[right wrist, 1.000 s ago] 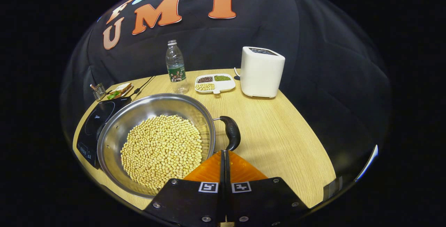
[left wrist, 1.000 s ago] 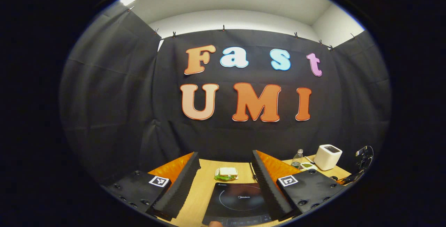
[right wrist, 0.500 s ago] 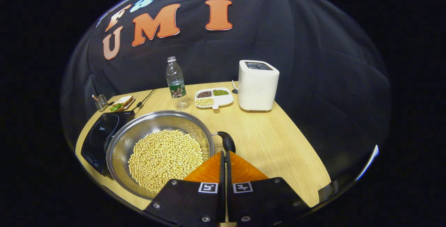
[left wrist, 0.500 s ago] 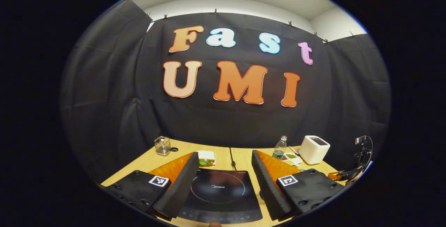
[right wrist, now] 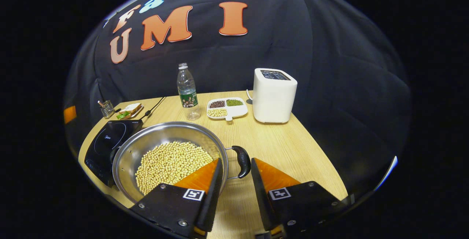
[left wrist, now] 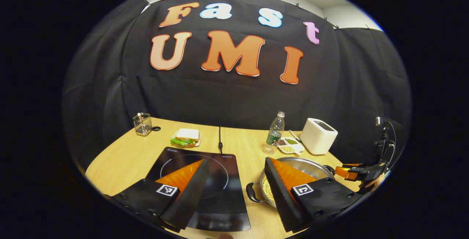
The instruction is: First push the handle of the pot to place it horizontally, then grasp the pot with both hands and set it on the induction cooktop.
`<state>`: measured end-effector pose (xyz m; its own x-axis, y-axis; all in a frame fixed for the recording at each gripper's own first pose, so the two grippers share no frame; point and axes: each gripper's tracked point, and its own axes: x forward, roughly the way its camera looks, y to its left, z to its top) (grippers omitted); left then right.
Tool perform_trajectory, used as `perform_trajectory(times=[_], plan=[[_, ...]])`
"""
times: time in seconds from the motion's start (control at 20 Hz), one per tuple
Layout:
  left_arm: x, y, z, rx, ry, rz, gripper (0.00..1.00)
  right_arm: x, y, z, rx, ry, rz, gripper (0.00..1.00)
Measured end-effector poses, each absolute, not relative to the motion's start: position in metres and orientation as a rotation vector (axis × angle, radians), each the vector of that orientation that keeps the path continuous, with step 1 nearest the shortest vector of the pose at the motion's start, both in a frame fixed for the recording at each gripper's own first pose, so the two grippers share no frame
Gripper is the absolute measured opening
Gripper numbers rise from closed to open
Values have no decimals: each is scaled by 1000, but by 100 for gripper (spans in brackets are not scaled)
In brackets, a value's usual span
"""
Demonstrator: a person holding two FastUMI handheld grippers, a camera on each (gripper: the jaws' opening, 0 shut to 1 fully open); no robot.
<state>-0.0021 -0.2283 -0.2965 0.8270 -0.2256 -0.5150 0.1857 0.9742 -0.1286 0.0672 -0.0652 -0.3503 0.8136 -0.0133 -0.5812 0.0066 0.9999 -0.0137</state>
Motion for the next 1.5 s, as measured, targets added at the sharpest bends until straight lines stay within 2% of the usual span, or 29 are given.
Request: perform_trajectory(times=[0.05, 0.1, 0.25, 0.3, 0.5, 0.85, 1.05, 1.1, 1.15, 1.25, 1.3, 1.35, 1.4, 1.45, 1.5], plan=[[-3, -234, -308, -72, 577, -222, 98, 70, -66, -351, -10, 618, -13, 53], [-5, -241, -322, -72, 602, -227, 98, 73, -66, -354, -9, 619, -15, 60], [-12, -260, -360, -59, 683, -243, 99, 77, -64, -363, -8, 636, -10, 74], [-14, -267, -371, -56, 708, -252, 99, 80, -63, -367, -11, 642, -10, 81], [-21, -286, -409, -32, 802, -275, 99, 86, -59, -378, -11, 661, -2, 94], [-24, -301, -436, -16, 908, -276, 96, 100, -60, -404, 12, 723, -10, 94], [-21, -296, -441, 0, 920, -247, 82, 103, -50, -415, 42, 760, 15, 94], [-19, -296, -442, -10, 921, -246, 80, 104, -53, -417, 27, 763, 3, 89], [-20, -296, -441, -25, 933, -244, 72, 106, -57, -419, 2, 763, -13, 86], [-17, -289, -444, -32, 953, -209, 74, 105, -58, -416, 5, 769, -15, 73], [-18, -293, -447, -55, 983, -204, 74, 106, -57, -418, 26, 780, -15, 71], [-18, -292, -450, -58, 1007, -204, 67, 104, -57, -418, 51, 793, -20, 69], [-20, -291, -447, -63, 1027, -200, 63, 104, -56, -419, 71, 803, -23, 61], [-18, -292, -446, -65, 1025, -201, 58, 102, -55, -419, 75, 805, -18, 63], [-16, -293, -447, -65, 1022, -200, 56, 102, -55, -419, 75, 805, -13, 54]])
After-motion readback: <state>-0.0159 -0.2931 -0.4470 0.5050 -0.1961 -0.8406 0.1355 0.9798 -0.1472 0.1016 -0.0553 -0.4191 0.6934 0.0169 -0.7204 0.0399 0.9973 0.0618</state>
